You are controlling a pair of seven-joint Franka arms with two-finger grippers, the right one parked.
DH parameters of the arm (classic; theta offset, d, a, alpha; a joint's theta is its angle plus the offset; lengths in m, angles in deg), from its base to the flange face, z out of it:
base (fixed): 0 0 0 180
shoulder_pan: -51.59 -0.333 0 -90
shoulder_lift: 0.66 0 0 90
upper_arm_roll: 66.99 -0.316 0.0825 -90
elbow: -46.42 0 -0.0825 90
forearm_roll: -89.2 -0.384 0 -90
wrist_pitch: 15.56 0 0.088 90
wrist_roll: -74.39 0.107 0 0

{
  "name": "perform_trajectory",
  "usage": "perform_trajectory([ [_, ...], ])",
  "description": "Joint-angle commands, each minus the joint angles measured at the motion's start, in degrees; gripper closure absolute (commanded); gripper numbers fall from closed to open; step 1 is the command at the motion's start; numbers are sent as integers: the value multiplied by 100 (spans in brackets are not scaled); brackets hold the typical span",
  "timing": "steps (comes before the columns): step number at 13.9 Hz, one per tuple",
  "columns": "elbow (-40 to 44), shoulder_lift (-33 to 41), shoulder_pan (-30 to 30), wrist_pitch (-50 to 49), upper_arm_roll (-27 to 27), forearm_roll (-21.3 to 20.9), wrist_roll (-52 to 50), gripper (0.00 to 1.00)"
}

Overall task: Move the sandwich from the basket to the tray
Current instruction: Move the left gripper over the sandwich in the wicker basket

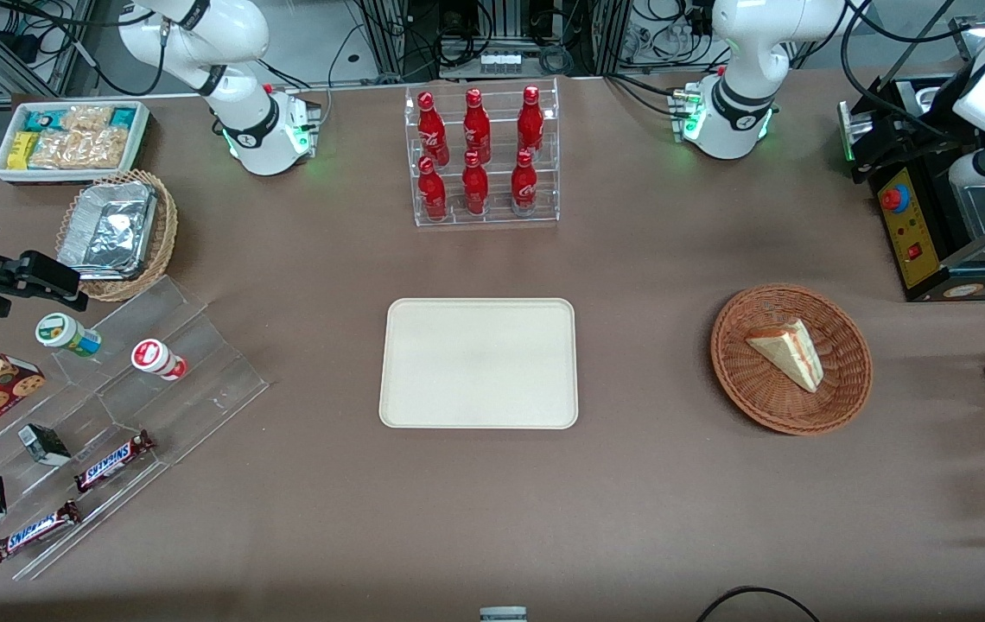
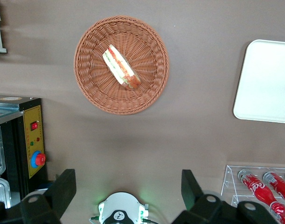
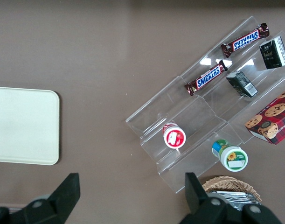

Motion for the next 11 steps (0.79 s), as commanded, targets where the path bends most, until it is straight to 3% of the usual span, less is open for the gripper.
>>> perform_trajectory([
  [1, 268, -128, 19, -159, -15, 22, 143, 0],
  [8, 224, -636, -43, -10, -33, -31, 29, 0],
  [11, 154, -1006, -43, 252, -33, -435, -181, 0],
])
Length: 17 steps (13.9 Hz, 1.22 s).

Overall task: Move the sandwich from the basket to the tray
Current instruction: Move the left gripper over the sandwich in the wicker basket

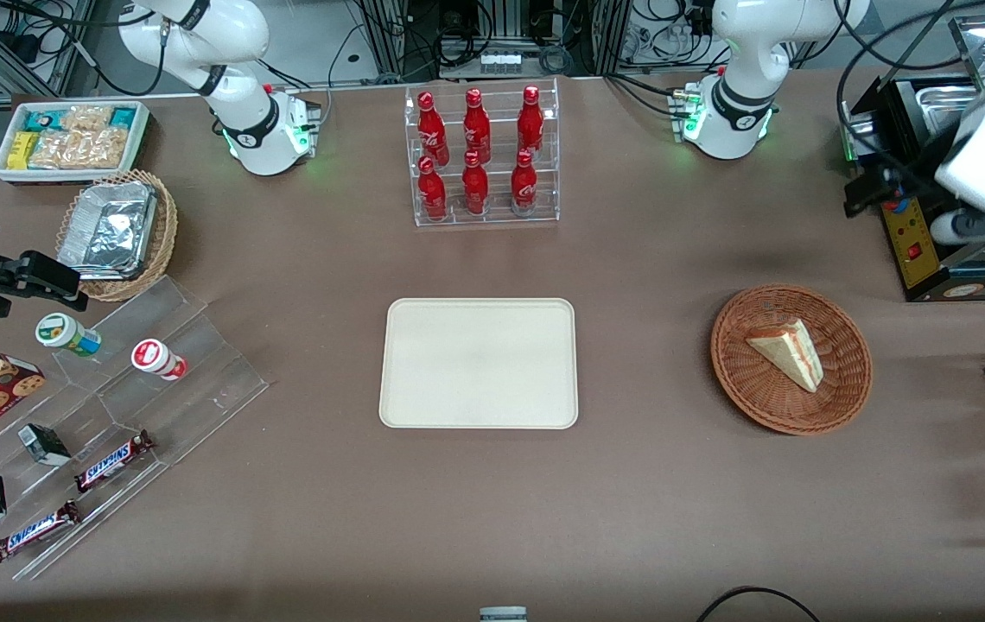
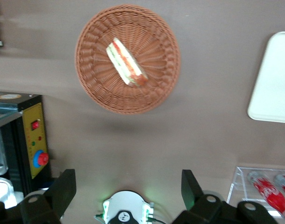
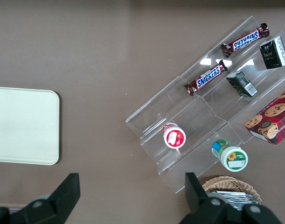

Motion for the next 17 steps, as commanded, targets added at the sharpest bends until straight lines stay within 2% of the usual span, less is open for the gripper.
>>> perform_trajectory([
  [1, -9, -314, -24, 313, 22, -187, -349, 0],
  [5, -781, -377, -24, 1262, 13, -205, -1834, 0],
  [10, -1871, -394, -51, 2668, -5, -152, -2950, 0],
  [15, -3066, -508, -51, 4311, -189, -170, -3155, 0],
  [17, -3130, -692, -51, 4499, -259, -187, -3146, 0],
])
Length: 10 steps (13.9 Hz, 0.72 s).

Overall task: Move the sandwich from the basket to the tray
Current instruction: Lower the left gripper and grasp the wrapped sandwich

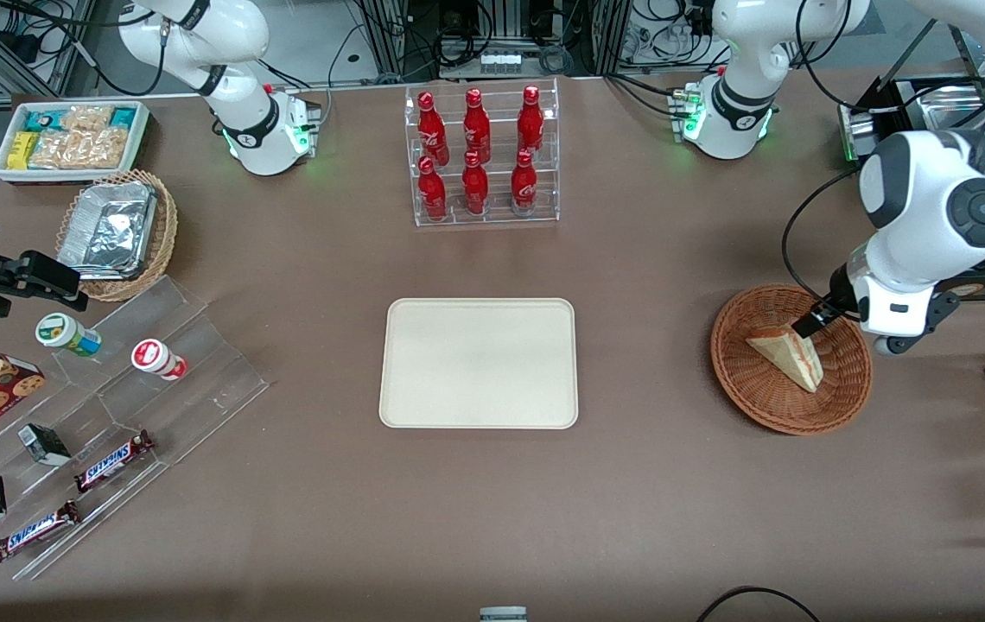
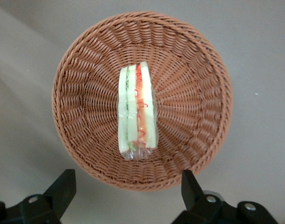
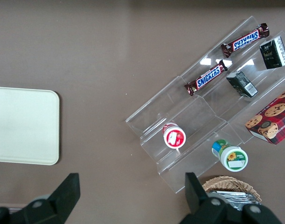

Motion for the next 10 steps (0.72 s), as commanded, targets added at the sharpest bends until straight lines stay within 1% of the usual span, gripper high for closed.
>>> perform_trajectory([
  [1, -112, -143, -27, 247, 5, -60, -101, 0],
  [4, -113, -345, -27, 352, 5, -69, -101, 0],
  [10, -130, -759, -27, 941, -4, -60, -233, 0],
])
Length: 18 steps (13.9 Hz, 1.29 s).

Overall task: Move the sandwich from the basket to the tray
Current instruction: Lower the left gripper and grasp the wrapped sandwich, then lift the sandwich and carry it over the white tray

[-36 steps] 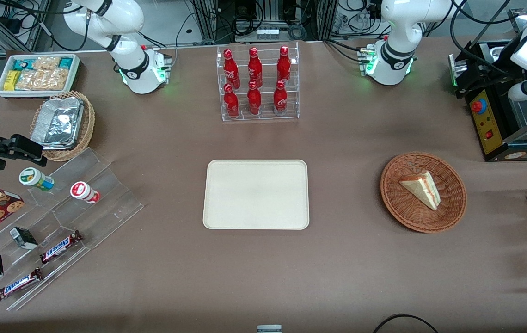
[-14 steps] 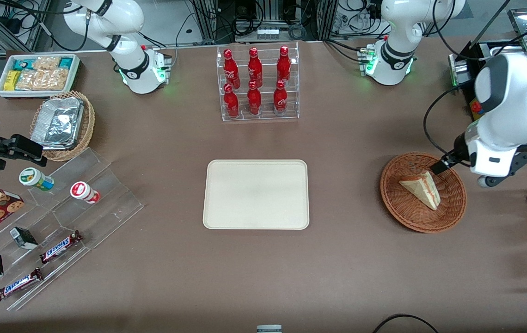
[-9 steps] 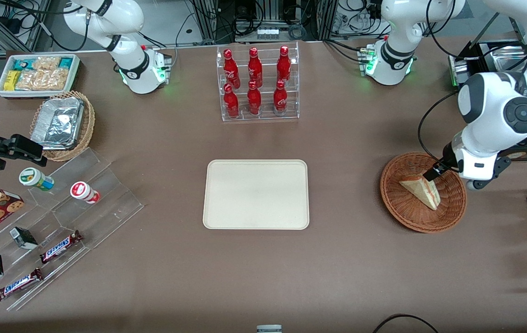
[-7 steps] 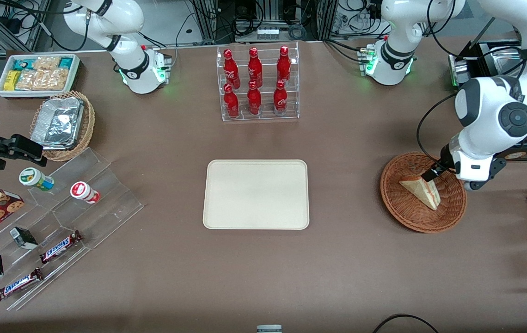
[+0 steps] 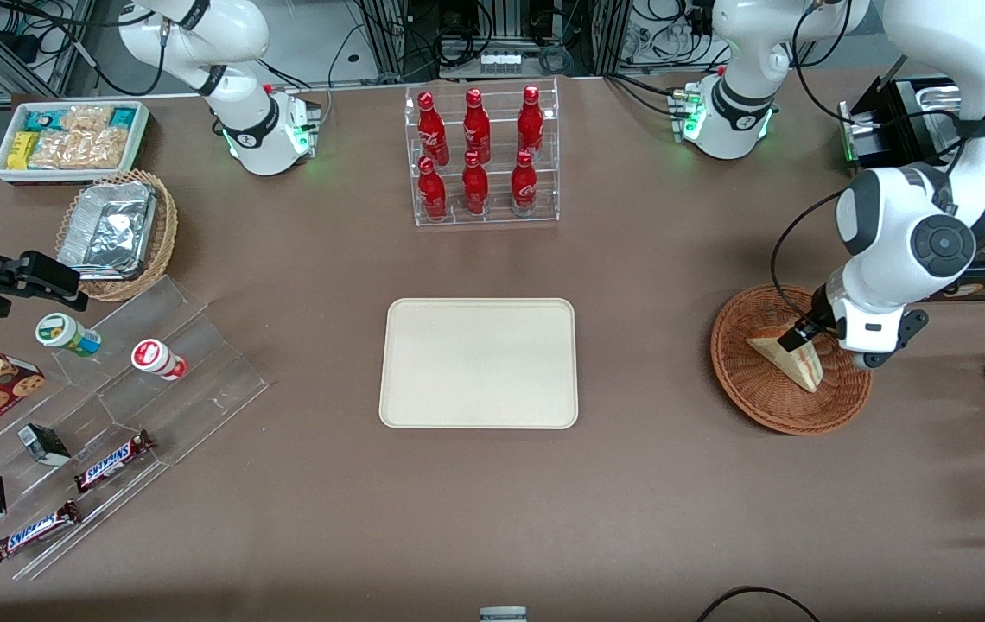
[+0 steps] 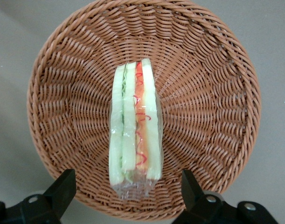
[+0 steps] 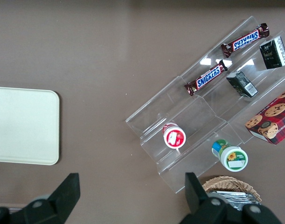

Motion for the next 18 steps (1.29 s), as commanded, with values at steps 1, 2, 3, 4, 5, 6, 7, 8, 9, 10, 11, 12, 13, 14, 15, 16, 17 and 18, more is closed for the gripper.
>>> perform_trajectory([
  [1, -9, -210, -36, 270, 30, -60, -135, 0],
  [2, -9, -272, -27, 306, 30, -60, -135, 0],
  [3, -17, -308, -36, 349, 30, -60, -135, 0],
  [4, -35, -343, -36, 359, 30, -60, -135, 0],
  [5, -53, -378, -36, 359, 30, -60, -135, 0],
  [6, -131, -378, -36, 402, 30, -60, -135, 0],
  [7, -219, -387, -36, 516, 30, -60, -135, 0],
  [8, -333, -396, -36, 630, 21, -60, -135, 0],
  [9, -412, -387, -45, 762, -5, -60, -135, 0],
  [10, -422, -387, -53, 798, -83, -60, -135, 2],
  [11, -413, -387, -71, 798, -84, -60, -135, 10],
  [12, -396, -378, -62, 763, -84, -60, -135, 29],
  [13, -369, -370, -62, 754, -84, -60, -135, 44],
  [14, -343, -352, -62, 737, -84, -51, -135, 54],
  [15, -299, -343, -62, 710, -84, -42, -196, 66],
  [16, -255, -334, -36, 675, -84, -42, -327, 77],
  [17, -211, -326, -18, 623, -84, -42, -433, 84],
  [18, -141, -300, 8, 501, -76, -42, -451, 84],
])
